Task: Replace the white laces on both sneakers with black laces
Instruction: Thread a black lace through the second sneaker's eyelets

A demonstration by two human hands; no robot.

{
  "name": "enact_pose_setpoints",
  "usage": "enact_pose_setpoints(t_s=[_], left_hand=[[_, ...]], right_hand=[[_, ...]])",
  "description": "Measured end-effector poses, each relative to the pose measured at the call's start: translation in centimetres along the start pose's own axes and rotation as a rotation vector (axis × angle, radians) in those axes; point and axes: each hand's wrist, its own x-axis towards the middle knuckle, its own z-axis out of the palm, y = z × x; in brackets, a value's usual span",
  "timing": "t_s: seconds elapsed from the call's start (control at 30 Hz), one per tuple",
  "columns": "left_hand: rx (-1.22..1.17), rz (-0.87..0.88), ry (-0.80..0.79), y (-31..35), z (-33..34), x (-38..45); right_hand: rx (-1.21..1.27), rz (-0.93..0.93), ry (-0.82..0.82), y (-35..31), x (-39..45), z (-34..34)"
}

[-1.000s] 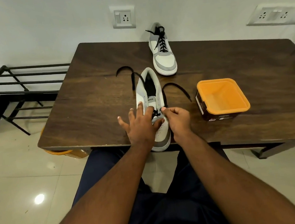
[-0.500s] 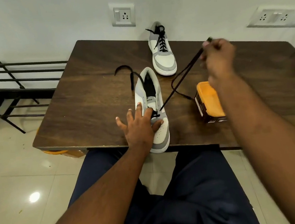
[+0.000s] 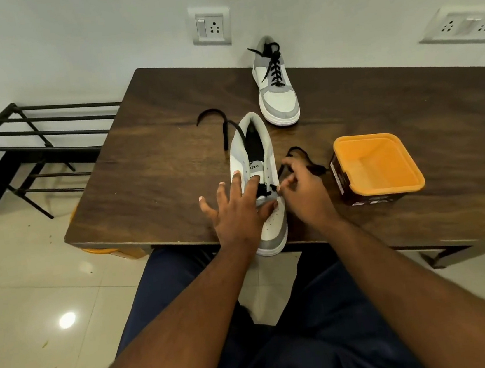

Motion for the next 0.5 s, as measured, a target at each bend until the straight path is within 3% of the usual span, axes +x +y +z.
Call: enact_pose_setpoints(t_s=[0.2,0.3,0.43,0.5], left_hand=[[0.014,-0.001,0.005,0.0,0.0,-0.2],[-0.002,-0.017,0.014,0.0,0.1,-0.1],[-0.017,-0.020,-0.019,0.2,0.0,0.1],[-0.029,-0.030,-0.019,0.1,-0.1,0.0]], right_hand=[[-0.217,-0.267,0.061,0.5,-0.7,0.8],[-0.481,-0.356,0.077,1.2,-0.5,0.2],[-0.572,-0.152,0.273,1.3,1.5,-4.5],[-0.591,-0.062,0.292,1.0,2.4,-5.7]])
